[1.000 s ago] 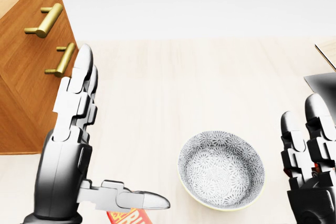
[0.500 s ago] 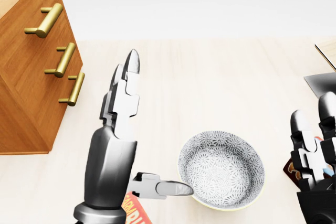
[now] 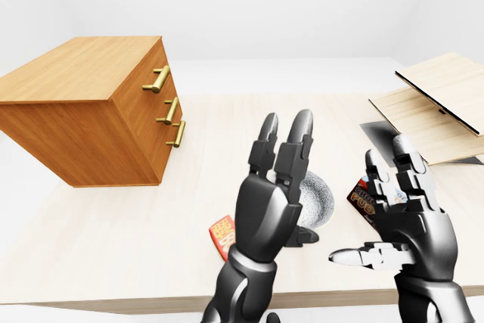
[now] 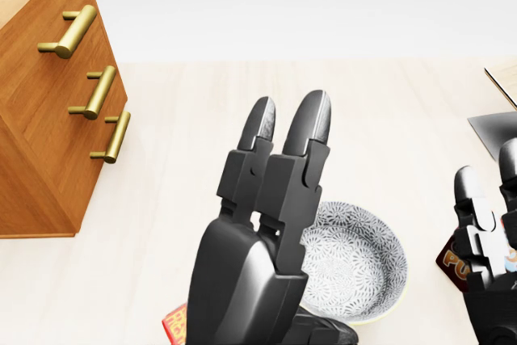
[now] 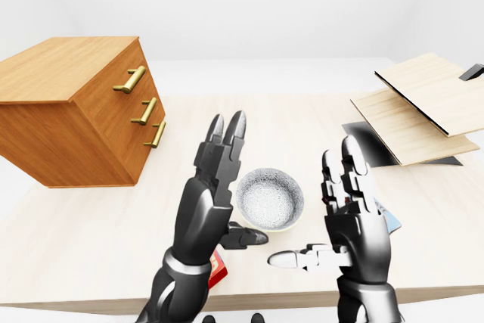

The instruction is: Close the top drawer of the cabinet and put the bowl on top of it.

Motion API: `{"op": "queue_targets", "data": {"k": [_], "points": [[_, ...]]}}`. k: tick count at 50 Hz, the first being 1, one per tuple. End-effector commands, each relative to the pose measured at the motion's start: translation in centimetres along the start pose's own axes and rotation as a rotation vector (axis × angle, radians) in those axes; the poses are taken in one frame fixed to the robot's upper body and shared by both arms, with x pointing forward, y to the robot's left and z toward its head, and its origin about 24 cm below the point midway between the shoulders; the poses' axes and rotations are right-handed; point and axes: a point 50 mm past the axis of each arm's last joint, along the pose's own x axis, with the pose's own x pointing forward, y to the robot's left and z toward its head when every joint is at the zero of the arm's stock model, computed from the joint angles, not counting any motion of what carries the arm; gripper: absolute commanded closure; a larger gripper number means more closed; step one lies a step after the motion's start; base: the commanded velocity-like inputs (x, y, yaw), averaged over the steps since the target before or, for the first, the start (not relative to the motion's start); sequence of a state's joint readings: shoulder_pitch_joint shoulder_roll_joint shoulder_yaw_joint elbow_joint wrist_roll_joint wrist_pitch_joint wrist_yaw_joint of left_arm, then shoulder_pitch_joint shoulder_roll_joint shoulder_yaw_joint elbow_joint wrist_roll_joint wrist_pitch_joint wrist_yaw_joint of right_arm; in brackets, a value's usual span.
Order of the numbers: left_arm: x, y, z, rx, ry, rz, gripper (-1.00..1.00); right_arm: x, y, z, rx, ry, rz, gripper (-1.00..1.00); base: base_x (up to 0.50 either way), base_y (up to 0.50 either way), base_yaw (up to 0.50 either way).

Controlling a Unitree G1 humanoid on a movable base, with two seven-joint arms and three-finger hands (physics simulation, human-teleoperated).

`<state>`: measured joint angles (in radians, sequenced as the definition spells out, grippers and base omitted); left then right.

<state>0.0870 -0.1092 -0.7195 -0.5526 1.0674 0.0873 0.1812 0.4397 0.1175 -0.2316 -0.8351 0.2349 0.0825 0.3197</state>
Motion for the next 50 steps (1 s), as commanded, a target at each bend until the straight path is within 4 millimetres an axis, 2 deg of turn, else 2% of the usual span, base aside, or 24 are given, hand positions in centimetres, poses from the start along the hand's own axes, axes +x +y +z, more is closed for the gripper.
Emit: {"op": "queue_targets", "data": {"k": [1,5,17,29,50], "points": [[-0.4,-1.3,1.2,0.070,-0.054,-0.037,-1.00,-0.3,-0.2,0.7,0.000,-0.020,-0.003,-1.00,0.00,0.00,0.00],[-0.5,-2.1,0.6,0.105,-0.036,-0.050,-1.00,-0.2,-0.6,1.2,-0.002,-0.051,-0.011,-1.00,0.00,0.00,0.00],[-0.4,-3.0,0.6,0.183,-0.045,-0.092,-1.00,-0.5,-0.9,1.7,-0.011,-0.078,-0.022,-1.00,0.00,0.00,0.00],[-0.6,-4.0,0.6,0.216,-0.047,-0.135,-1.00,-1.7,-1.8,4.1,-0.037,-0.179,-0.044,-1.00,0.00,0.00,0.00],[-1.5,-6.2,-0.5,0.233,-0.014,-0.244,-1.00,-1.8,-2.0,4.4,-0.043,-0.198,-0.050,-1.00,0.00,0.00,0.00]]}}
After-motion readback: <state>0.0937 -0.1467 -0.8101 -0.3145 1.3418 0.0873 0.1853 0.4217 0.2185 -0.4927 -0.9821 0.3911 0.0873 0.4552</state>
